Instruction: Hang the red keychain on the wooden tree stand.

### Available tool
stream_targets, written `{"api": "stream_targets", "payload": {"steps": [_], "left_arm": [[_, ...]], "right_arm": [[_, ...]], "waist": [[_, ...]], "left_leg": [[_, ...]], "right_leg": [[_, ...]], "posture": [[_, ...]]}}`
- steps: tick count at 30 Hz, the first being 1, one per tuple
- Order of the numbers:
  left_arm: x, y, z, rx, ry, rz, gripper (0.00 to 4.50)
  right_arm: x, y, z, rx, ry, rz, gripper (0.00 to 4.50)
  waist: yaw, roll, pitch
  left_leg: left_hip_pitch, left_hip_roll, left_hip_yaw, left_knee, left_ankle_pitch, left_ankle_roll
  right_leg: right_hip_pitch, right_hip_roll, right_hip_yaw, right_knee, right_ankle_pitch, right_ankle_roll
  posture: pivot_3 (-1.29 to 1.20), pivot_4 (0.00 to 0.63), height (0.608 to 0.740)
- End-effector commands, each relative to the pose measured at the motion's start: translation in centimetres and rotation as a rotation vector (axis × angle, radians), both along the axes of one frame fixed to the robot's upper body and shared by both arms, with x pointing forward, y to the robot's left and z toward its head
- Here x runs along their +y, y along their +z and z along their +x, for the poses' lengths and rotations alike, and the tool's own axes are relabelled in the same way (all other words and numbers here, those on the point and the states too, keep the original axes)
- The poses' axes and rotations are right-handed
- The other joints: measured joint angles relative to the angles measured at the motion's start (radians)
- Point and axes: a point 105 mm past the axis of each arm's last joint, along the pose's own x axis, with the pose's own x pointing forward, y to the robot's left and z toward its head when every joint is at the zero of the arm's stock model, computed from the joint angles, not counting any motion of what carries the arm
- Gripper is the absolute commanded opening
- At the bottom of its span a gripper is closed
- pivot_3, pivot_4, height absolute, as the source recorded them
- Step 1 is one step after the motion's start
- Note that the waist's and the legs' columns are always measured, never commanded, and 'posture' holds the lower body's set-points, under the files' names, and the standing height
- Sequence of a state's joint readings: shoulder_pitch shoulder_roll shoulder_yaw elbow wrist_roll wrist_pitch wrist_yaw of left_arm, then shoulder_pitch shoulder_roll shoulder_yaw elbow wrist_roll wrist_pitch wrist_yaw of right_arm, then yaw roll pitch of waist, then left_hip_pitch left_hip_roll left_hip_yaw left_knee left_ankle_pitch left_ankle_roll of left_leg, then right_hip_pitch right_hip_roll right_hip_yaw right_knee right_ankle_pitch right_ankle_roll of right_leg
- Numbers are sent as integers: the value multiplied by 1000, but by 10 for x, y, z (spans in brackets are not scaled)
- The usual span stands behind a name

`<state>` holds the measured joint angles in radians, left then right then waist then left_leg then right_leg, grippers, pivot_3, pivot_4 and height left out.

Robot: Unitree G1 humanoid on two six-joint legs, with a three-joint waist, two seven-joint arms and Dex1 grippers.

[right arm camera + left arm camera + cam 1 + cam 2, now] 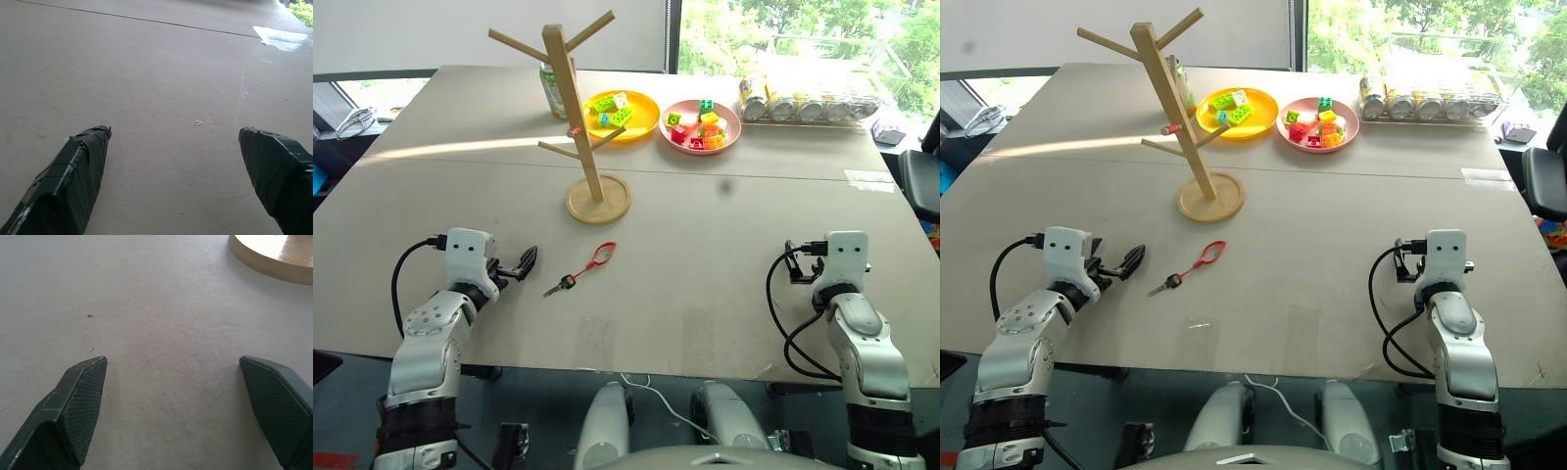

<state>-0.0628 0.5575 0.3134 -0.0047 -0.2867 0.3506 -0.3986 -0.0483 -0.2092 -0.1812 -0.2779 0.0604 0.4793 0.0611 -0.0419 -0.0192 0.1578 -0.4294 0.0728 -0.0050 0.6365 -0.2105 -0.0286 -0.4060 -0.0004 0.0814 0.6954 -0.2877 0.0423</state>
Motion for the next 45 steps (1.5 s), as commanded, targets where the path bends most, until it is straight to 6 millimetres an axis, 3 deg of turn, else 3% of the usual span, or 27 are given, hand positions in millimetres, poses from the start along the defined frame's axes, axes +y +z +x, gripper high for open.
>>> {"api": "stream_targets", "payload": {"steps": [1, 4, 10, 15, 18, 25, 39, 42, 45], "left_arm": [[10, 9, -6, 16, -30, 17, 4437], [-8, 38, -12, 58, -253, 21, 4437], [-46, 60, -25, 189, -561, 87, 4437], [-83, 55, -29, 244, -723, 141, 4437], [-91, 46, -26, 248, -737, 140, 4437], [-94, 27, -8, 225, -678, 155, 4437], [-98, 1, -4, 260, -702, 128, 4437], [-99, -1, -5, 264, -710, 125, 3626], [-100, -1, -6, 268, -719, 122, 2378]], "right_arm": [[3, 19, 4, -56, 45, -28, 4500], [18, 37, 11, -73, 220, -39, 4500], [54, 62, 11, -44, 618, -46, 4500], [101, 78, -24, 28, 1049, 0, 4500], [117, 82, -41, 67, 1185, 21, 4500], [133, 90, -54, 87, 1273, 34, 4500], [129, 91, -63, 127, 1300, 16, 4500], [128, 90, -62, 126, 1295, 15, 4500], [128, 90, -62, 125, 1292, 16, 4500]], "waist": [[0, 0, 0], [-3, -1, 2], [3, -1, 2], [2, 0, 2], [-1, -1, 2], [4, -1, 3], [10, -1, 3], [11, -1, 3], [10, -1, 3]], "left_leg": [[0, 0, 0, 0, 0, 0], [0, 0, 0, 0, 0, 0], [-2, 0, 0, -1, 0, 0], [-2, 0, 0, -1, 0, 0], [-2, 0, 0, -1, 0, 0], [-2, 0, -1, 0, 0, 0], [-2, 0, -1, 1, 0, 0], [-2, 0, -1, 1, 0, 0], [-2, 0, -1, 1, 0, 0]], "right_leg": [[0, 0, 0, 0, 0, 0], [0, 0, 0, 0, 0, 0], [-2, 0, 0, -1, 0, 0], [-2, 0, 0, -2, 0, 0], [-2, 1, 0, -1, 0, 0], [-2, 1, 0, -1, 0, 0], [-1, 0, -1, -1, 0, 0], [-1, 0, -1, -1, 0, 0], [-1, 0, -1, -1, 0, 0]], "posture": [[0, 150, 740], [0, 150, 740], [0, 150, 740], [0, 150, 740], [0, 150, 740], [0, 150, 740], [0, 150, 740], [0, 150, 740], [0, 150, 740]]}}
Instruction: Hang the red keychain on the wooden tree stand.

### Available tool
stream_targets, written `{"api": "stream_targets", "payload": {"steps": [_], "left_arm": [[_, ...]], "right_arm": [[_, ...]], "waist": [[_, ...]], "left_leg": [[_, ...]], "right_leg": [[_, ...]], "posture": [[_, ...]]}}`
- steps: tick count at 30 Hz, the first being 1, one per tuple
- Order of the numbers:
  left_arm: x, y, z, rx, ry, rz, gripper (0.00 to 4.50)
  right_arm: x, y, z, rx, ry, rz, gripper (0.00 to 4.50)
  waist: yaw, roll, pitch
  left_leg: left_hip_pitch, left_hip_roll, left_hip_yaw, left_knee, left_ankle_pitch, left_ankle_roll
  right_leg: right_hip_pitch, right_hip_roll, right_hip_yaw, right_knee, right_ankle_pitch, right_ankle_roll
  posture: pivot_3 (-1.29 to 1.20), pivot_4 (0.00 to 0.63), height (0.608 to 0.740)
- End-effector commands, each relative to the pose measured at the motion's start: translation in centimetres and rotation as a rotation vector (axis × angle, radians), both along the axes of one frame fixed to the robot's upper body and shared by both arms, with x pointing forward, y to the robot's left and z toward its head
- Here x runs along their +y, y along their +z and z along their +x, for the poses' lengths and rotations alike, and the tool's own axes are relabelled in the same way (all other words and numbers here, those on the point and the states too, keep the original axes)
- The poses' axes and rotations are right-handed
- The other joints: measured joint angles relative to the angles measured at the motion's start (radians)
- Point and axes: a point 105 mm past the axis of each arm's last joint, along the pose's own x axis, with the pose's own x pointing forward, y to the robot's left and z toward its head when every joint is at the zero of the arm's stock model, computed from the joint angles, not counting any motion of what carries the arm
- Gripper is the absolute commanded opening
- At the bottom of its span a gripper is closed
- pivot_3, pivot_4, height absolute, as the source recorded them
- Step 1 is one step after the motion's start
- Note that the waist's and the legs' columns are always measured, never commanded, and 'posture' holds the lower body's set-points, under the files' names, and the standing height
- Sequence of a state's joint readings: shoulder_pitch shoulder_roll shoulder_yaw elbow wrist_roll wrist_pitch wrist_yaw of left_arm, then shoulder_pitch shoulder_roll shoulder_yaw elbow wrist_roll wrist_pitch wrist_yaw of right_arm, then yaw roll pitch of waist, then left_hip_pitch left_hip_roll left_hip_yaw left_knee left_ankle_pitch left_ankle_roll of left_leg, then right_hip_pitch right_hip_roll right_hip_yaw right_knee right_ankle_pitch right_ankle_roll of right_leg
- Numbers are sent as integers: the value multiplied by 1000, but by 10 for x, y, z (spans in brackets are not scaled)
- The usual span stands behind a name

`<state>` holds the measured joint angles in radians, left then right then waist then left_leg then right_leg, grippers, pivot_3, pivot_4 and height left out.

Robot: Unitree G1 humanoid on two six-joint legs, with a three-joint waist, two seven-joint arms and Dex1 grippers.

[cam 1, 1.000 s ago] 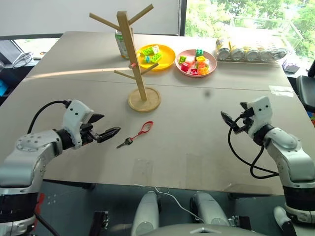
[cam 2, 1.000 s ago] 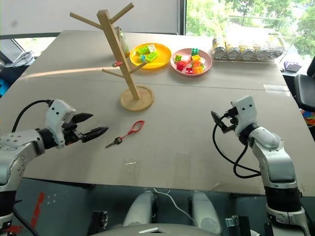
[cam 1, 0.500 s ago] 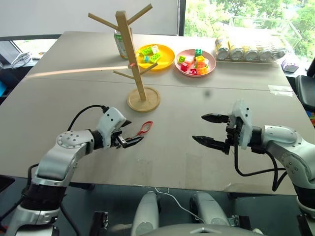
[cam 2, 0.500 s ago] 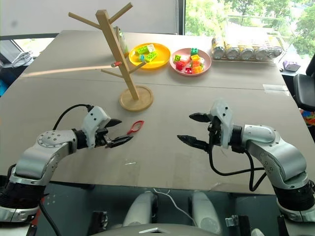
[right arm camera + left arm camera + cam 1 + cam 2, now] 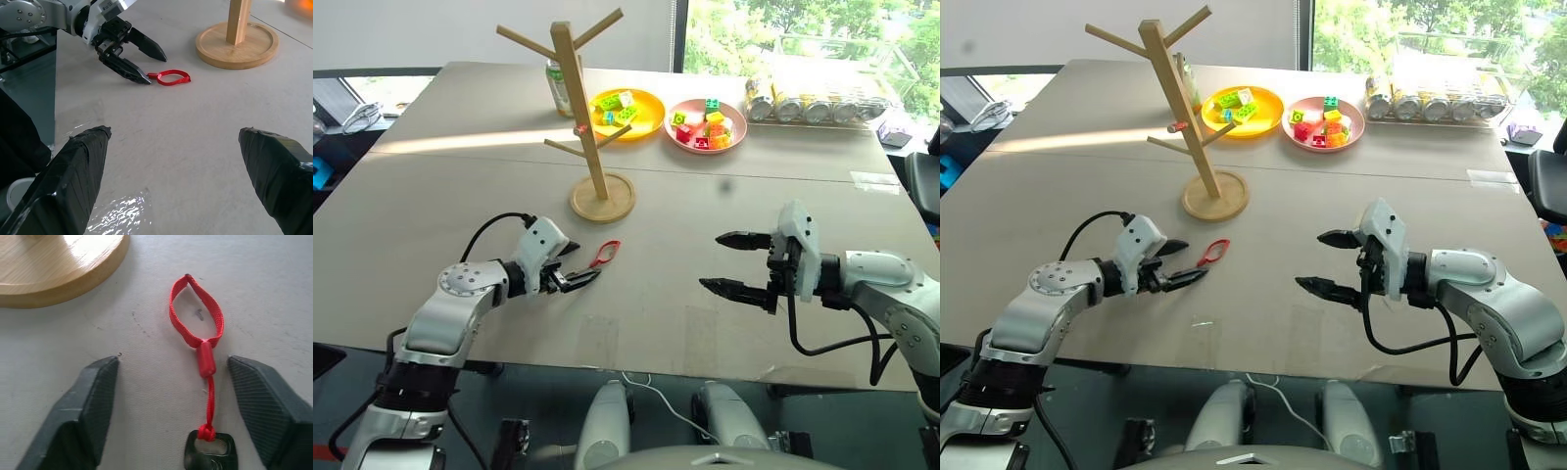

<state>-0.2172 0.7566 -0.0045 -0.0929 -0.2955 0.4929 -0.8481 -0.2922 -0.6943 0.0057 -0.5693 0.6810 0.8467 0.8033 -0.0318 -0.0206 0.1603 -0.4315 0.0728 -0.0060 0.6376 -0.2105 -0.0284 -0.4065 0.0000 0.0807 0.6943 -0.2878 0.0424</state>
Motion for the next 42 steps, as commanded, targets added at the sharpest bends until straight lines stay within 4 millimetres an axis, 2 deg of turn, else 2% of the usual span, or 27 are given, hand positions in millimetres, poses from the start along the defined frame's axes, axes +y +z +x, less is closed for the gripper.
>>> {"api": "stream_targets", "payload": {"steps": [1, 2, 5, 6, 11, 14, 18, 21, 22, 25, 32, 37, 42], "left_arm": [[-5, -7, -5, 30, -28, -5, 1975], [-5, -7, -5, 30, -28, -6, 1615], [-7, -7, -5, 29, -31, -14, 114], [-8, -7, -6, 30, -33, -16, 49], [-8, -3, -7, 27, -28, -39, 49], [-10, 10, -4, -22, -15, -71, 49], [-17, 50, 0, -219, -2, -95, 49], [-27, 83, -10, -423, -43, -61, 49], [-26, 95, -10, -507, -20, -48, 49], [-21, 115, -9, -621, 58, -67, 49], [-27, 140, -21, -797, 82, -81, 49], [-33, 156, -18, -922, 92, -73, 49], [-24, 160, -10, -948, 176, -81, 49]], "right_arm": [[2, 9, -3, -44, 17, 11, 4500], [2, 8, -3, -44, 17, 11, 4500], [2, 8, -3, -44, 14, 13, 4500], [2, 8, -2, -45, 12, 15, 4500], [1, 7, -2, -43, 6, 20, 4500], [2, 6, -2, -45, 2, 26, 4500], [7, 10, -4, -57, -4, 63, 4500], [11, 18, -6, -73, 2, 92, 4500], [13, 22, -6, -82, 5, 104, 4500], [15, 29, -5, -103, 6, 121, 4500], [18, 51, -3, -158, 16, 161, 4500], [22, 66, -4, -162, 49, 193, 4500], [23, 71, -3, -171, 53, 190, 4500]], "waist": [[0, 0, 0], [-1, 0, 0], [-1, 0, 0], [-1, 0, 0], [-1, 0, 0], [-1, 0, 0], [-2, -1, 0], [-2, -1, 0], [-3, -1, 0], [-4, -1, 0], [-3, -1, 0], [-3, -1, 0], [-4, -1, 0]], "left_leg": [[0, 0, 0, 0, 0, 0], [0, 0, 0, 0, 0, 0], [0, 0, 0, 0, 0, 0], [0, 0, 0, 0, 0, 0], [0, 0, 0, 0, 0, 0], [0, 0, 0, 0, 0, 0], [0, 0, -1, 0, 0, 0], [-1, 0, -1, 0, 0, 0], [0, 0, -1, 0, 0, 0], [0, 0, -1, 0, 0, 0], [0, 0, -1, 0, 0, 0], [0, 0, -1, 0, 0, 0], [0, 0, -1, 0, 0, 0]], "right_leg": [[0, 0, 0, 0, 0, 0], [0, 0, 0, 0, 0, 0], [0, 0, 0, 0, 0, 0], [0, 0, 0, 0, 0, 0], [0, 0, 0, 0, 0, 0], [0, 0, 0, 0, 0, 0], [0, 0, 0, 0, 0, 0], [0, 0, 0, 0, 0, 0], [0, 0, 0, 0, 0, 0], [0, 0, 0, 0, 0, 0], [0, 0, 0, 0, 0, 0], [1, 0, 0, 0, 0, 0], [1, 0, 0, 0, 0, 0]], "posture": [[0, 150, 740], [0, 150, 740], [0, 150, 740], [0, 150, 740], [0, 150, 740], [0, 150, 740], [0, 150, 740], [0, 150, 740], [0, 150, 740], [0, 150, 740], [0, 150, 740], [0, 150, 740], [0, 150, 740]]}}
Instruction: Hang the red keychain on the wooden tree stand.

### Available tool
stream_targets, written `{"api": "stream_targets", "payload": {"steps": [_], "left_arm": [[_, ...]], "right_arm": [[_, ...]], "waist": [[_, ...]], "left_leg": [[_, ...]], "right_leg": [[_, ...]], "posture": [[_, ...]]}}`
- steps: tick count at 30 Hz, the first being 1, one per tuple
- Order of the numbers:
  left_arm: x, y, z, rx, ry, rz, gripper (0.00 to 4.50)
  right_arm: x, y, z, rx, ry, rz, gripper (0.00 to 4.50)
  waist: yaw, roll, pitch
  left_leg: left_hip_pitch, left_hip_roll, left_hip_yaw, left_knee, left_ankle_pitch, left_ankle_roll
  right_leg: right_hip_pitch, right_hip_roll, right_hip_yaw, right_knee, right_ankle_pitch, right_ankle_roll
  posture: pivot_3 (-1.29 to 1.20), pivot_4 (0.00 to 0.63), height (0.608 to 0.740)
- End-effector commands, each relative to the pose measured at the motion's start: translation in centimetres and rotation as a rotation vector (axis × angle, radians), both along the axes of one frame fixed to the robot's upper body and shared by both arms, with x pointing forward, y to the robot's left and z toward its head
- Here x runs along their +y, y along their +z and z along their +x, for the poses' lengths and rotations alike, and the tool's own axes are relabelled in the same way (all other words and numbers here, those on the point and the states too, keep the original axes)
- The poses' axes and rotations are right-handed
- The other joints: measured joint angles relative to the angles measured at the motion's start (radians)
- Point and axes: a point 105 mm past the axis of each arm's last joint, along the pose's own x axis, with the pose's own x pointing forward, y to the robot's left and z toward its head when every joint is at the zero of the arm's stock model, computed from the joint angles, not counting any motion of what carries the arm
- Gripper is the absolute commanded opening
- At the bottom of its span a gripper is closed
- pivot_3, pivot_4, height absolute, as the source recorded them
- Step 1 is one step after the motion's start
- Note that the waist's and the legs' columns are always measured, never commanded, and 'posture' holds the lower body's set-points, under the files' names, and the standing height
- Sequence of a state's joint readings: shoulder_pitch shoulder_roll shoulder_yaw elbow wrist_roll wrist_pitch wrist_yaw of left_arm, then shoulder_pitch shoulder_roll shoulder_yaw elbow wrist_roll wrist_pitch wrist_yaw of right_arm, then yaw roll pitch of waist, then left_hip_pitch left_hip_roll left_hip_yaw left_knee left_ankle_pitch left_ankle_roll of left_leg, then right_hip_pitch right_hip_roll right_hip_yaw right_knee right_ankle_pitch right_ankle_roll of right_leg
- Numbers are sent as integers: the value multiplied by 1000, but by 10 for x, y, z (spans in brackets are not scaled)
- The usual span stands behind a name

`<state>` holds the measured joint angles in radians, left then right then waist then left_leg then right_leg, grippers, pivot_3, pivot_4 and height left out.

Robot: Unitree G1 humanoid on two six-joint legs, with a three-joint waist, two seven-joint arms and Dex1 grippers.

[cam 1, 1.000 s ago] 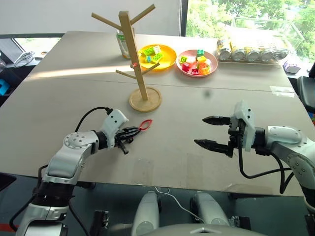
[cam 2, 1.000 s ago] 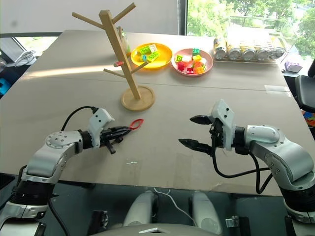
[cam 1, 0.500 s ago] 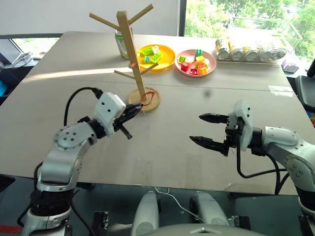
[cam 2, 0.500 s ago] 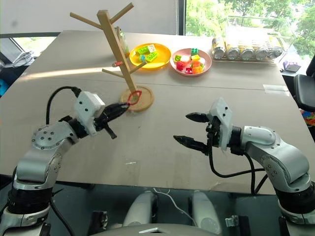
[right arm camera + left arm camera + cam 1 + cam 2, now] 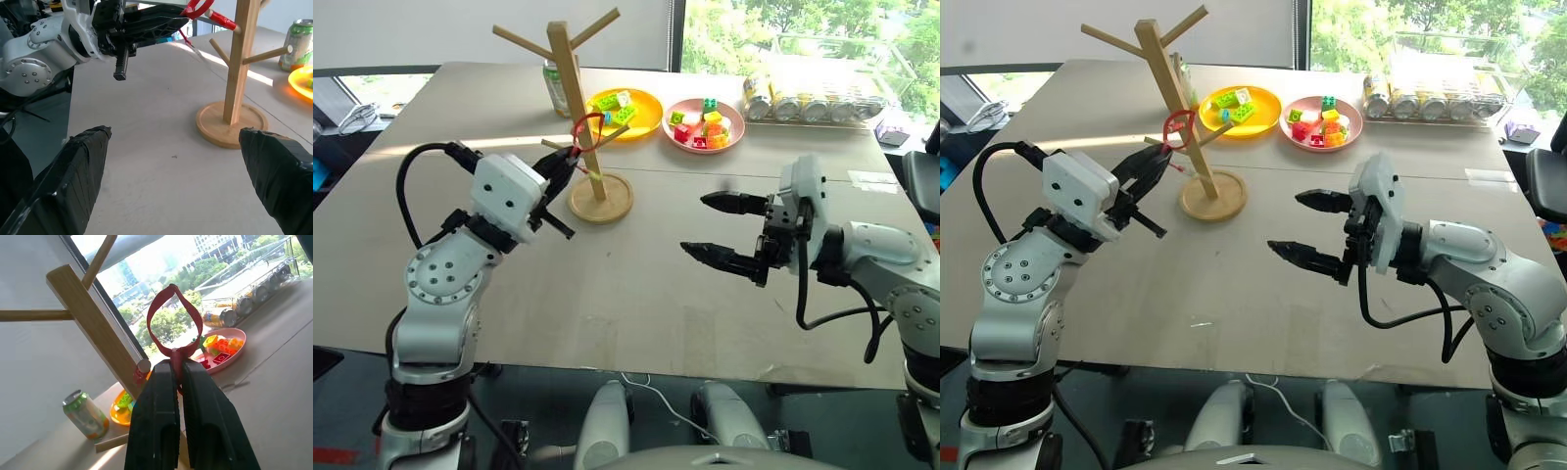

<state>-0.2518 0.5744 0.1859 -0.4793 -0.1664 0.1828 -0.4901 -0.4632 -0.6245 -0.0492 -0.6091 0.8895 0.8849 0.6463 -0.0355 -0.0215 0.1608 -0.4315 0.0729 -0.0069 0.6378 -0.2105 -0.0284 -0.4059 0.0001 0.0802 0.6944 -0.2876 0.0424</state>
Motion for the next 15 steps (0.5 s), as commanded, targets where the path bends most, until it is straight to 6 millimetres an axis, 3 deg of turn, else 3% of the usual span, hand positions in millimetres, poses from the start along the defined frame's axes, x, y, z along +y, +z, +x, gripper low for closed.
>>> {"api": "stream_targets", "payload": {"steps": [1, 15], "left_arm": [[7, 11, 3, -58, 52, -22, 49], [11, 1, 15, 2, 94, -62, 49]], "right_arm": [[0, 12, -3, -46, 7, 10, 4500], [-1, 14, -1, -50, -7, 9, 4500]], "waist": [[0, 0, 0], [0, 0, 0]], "left_leg": [[0, 0, 0, 0, 0, 0], [0, 0, 0, 0, 0, 0]], "right_leg": [[0, 0, 0, 0, 0, 0], [0, 0, 0, 0, 0, 0]], "posture": [[0, 150, 740], [0, 150, 740]]}}
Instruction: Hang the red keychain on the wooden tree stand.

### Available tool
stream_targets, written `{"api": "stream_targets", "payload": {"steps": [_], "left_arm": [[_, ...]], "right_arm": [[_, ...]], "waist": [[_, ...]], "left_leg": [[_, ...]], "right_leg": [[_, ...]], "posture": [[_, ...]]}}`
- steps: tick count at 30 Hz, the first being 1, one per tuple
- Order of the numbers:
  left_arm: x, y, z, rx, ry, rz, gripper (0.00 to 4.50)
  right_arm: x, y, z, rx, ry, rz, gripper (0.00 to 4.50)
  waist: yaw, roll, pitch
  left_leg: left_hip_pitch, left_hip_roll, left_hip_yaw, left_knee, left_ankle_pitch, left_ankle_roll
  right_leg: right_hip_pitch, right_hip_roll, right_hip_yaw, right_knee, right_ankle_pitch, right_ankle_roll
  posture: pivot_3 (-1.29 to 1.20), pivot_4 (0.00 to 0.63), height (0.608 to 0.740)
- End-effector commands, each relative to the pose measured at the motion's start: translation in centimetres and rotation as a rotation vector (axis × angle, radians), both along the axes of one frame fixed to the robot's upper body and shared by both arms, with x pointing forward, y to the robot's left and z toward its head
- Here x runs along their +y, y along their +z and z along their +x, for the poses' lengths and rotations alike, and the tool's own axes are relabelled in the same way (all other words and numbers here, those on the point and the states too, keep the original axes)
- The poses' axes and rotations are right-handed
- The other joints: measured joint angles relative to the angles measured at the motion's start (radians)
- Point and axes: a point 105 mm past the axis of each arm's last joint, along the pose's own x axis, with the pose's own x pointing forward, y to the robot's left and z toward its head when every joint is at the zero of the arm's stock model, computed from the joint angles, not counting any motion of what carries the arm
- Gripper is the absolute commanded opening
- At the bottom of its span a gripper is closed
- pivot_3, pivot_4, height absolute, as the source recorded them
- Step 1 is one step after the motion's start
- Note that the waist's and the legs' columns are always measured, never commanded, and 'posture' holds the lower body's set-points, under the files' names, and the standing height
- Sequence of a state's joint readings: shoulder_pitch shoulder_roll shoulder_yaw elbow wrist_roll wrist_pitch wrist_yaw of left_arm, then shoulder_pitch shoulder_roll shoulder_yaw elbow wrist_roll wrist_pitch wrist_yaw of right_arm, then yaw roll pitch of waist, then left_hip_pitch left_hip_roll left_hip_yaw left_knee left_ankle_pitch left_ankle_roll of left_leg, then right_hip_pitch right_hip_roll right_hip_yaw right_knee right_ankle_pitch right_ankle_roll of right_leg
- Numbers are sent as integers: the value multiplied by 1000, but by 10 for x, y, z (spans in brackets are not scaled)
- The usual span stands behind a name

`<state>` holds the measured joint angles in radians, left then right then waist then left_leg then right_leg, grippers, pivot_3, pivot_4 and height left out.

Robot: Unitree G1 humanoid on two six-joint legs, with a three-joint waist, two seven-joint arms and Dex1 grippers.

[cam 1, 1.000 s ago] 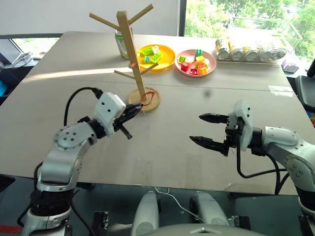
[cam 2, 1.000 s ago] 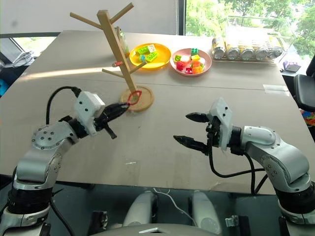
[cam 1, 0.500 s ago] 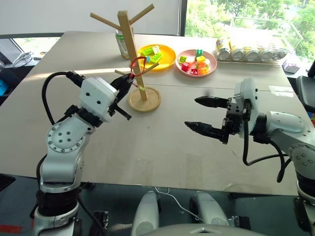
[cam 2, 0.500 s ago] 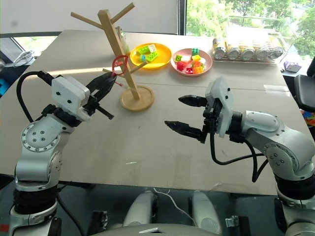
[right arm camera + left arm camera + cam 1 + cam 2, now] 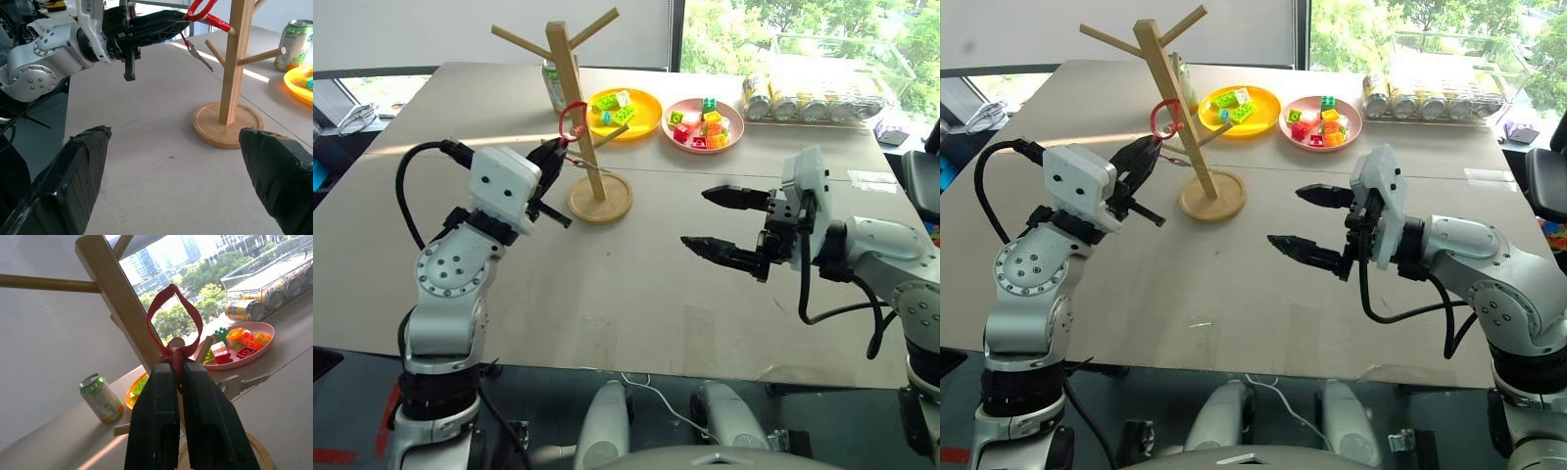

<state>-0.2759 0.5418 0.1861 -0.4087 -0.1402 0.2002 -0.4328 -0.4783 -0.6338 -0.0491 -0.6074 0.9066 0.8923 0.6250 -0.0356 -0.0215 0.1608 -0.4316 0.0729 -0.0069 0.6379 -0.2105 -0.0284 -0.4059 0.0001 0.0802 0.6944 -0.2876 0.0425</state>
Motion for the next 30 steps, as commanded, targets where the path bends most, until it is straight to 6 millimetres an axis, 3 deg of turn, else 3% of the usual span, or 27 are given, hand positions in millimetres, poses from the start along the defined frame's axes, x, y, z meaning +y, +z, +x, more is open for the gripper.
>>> {"api": "stream_targets", "payload": {"steps": [1, 10, 14, 21, 26, 30], "left_arm": [[-2, 7, 0, -22, 11, 4, 49], [-4, -6, 8, 32, 24, 46, 49], [-3, -7, 9, 48, 16, 28, 1257], [3, -6, 9, 82, 29, -8, 4458], [15, -8, 8, 245, -27, -58, 4485], [30, -12, -3, 533, -144, -96, 4485]], "right_arm": [[-1, 11, -3, -47, 1, 11, 4500], [-1, 10, -3, -49, -14, 13, 4500], [-1, 10, -3, -48, -15, 14, 4500], [-2, 8, -2, -38, -18, 5, 4500], [-8, 5, 2, -31, -11, -41, 4500], [-19, 12, 13, -45, -31, -78, 4500]], "waist": [[0, 0, 0], [0, 0, 0], [-1, 0, 0], [-1, 0, 0], [-3, 0, 0], [-6, 0, 1]], "left_leg": [[0, 0, 0, 0, 0, 0], [0, 0, 0, 0, 0, 0], [0, 0, 0, 0, 0, 0], [0, 0, 0, 0, 0, 0], [0, 0, 0, 0, 0, 0], [0, 0, -1, 0, 0, 0]], "right_leg": [[0, 0, 0, 0, 0, 0], [0, 0, 0, 0, 0, 0], [0, 0, 0, 0, 0, 0], [0, 0, 0, 0, 0, 0], [0, 0, 0, 0, 0, 0], [0, 0, -1, 0, 0, 0]], "posture": [[0, 150, 740], [0, 150, 740], [0, 150, 740], [0, 150, 740], [0, 150, 740], [0, 150, 740]]}}
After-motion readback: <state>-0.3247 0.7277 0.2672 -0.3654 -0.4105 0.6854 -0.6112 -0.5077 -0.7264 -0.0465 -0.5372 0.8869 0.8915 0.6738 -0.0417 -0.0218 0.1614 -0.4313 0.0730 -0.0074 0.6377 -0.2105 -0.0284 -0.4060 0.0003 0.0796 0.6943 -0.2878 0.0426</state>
